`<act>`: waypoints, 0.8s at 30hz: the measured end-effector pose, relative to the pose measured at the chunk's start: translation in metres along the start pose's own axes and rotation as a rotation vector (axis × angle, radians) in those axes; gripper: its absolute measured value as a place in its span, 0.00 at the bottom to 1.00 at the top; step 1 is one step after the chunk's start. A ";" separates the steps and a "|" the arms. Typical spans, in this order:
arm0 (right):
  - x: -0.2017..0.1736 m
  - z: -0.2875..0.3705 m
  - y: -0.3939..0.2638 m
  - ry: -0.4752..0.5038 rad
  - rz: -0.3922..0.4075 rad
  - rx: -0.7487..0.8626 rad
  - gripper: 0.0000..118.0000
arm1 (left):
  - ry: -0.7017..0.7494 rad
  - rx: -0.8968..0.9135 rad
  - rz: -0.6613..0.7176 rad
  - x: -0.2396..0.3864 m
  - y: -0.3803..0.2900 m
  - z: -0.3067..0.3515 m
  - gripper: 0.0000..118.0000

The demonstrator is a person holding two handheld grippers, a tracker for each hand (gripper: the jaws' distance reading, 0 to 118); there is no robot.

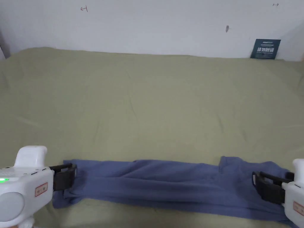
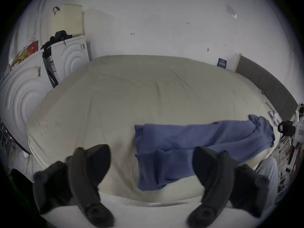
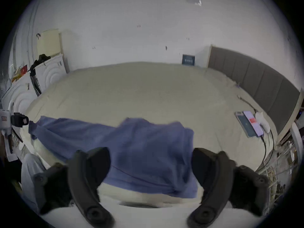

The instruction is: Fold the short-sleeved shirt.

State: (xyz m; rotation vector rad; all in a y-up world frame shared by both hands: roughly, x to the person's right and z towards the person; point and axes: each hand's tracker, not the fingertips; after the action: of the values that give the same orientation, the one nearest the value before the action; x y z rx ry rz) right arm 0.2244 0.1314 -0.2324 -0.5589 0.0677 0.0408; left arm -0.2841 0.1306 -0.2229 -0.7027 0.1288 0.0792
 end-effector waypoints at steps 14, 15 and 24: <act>-0.129 -0.031 0.001 -0.021 0.062 0.154 0.00 | -0.289 -0.266 0.282 -0.074 0.034 -0.073 0.00; -0.132 -0.031 -0.001 -0.020 0.059 0.156 0.00 | -0.306 -0.289 0.270 -0.076 0.039 -0.075 0.00; -0.147 -0.023 -0.005 -0.076 0.067 0.188 0.00 | -0.586 -0.454 0.412 -0.125 0.045 -0.114 0.00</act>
State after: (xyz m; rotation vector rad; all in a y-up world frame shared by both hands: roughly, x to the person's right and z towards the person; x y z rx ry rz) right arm 0.0766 0.1119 -0.2380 -0.3663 0.0155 0.1198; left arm -0.4230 0.0874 -0.3198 -1.0686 -0.3204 0.7201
